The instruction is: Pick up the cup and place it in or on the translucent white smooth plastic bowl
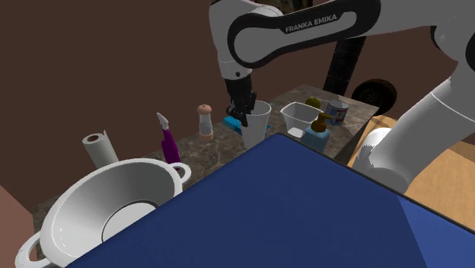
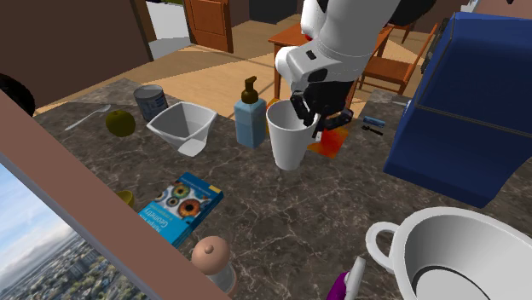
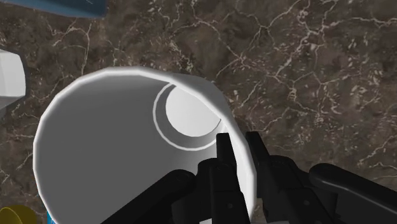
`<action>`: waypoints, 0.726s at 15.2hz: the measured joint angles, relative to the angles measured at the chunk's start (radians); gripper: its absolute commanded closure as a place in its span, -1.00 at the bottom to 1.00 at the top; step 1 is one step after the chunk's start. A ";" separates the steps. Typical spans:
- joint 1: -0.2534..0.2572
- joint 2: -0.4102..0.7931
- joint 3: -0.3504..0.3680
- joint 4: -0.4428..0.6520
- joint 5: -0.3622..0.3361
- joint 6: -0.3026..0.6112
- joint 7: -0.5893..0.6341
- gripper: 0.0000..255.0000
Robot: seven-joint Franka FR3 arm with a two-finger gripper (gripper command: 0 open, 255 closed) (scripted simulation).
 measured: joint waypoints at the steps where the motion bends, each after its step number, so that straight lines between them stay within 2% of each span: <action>1: 0.000 -0.002 0.000 0.009 0.001 -0.011 0.000 1.00; 11: -0.003 0.001 -0.005 0.147 -0.003 -0.146 -0.013 1.00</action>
